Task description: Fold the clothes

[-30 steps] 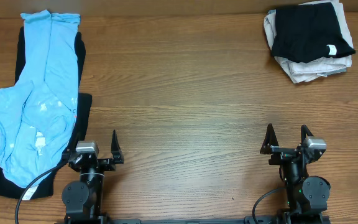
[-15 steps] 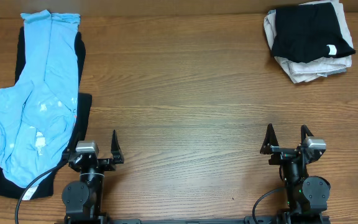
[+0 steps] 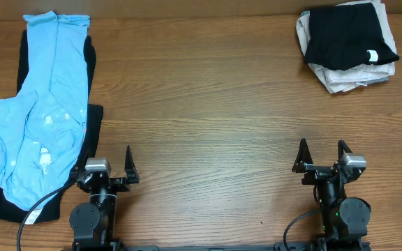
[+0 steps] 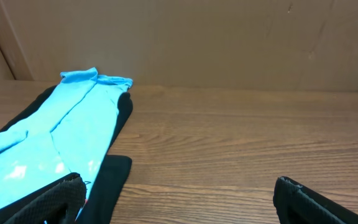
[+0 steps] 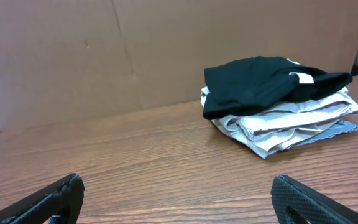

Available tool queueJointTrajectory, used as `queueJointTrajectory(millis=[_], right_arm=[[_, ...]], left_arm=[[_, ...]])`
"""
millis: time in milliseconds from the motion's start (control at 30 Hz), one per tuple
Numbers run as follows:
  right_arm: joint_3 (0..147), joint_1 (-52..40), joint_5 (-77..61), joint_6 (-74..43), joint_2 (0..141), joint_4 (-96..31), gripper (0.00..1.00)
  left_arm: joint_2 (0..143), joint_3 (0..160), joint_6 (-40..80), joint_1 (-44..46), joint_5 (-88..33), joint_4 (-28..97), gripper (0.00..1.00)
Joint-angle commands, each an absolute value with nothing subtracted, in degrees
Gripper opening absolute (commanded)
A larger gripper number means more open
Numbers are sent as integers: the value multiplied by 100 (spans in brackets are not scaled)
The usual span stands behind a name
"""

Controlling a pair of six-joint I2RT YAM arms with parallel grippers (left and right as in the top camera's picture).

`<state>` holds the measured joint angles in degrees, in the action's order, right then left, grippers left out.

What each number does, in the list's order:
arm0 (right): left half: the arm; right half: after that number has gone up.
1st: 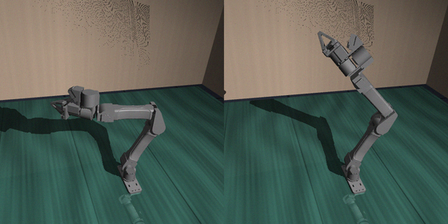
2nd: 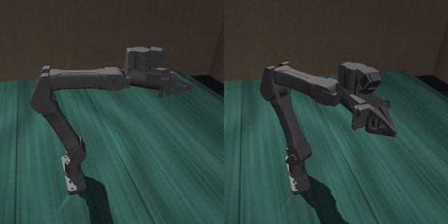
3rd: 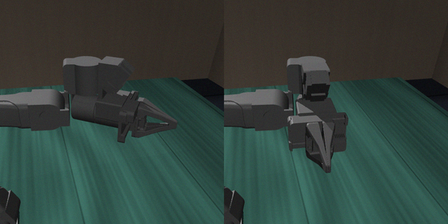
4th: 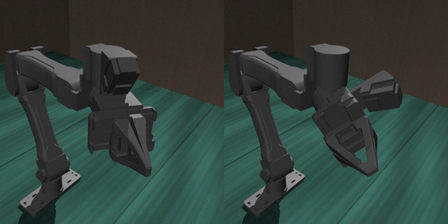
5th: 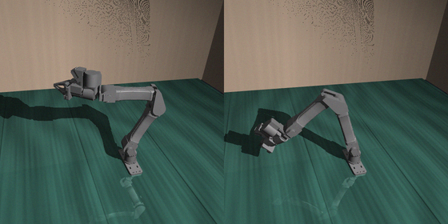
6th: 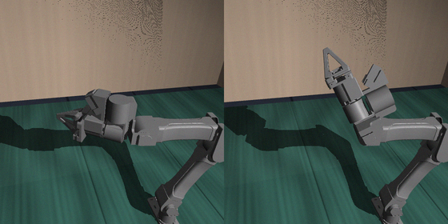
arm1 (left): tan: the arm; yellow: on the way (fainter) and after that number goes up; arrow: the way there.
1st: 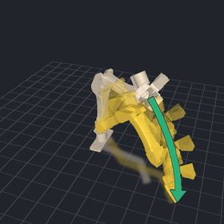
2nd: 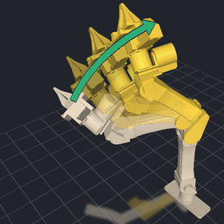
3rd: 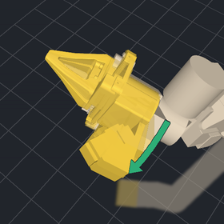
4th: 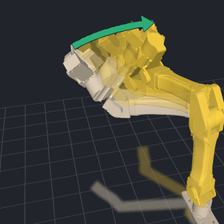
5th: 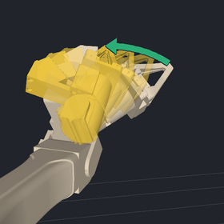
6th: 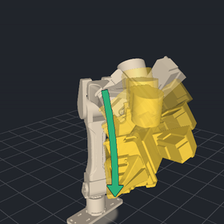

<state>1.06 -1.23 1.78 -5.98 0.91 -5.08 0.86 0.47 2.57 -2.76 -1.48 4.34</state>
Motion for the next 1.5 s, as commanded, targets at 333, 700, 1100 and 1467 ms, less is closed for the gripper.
queueJointTrajectory(millis=[333,700,1100,1467], right_arm=[[47,-154,246,-585,71,-362,100],[47,-154,-655,-607,71,604,100],[436,-154,-1081,-821,207,504,100],[2416,-154,-1758,-816,2209,-344,100]], left_arm=[[32,27,128,-336,-106,443,100],[32,27,209,-336,-163,429,100],[40,574,478,-336,-556,906,100],[1811,2816,537,-336,-556,2475,100]])
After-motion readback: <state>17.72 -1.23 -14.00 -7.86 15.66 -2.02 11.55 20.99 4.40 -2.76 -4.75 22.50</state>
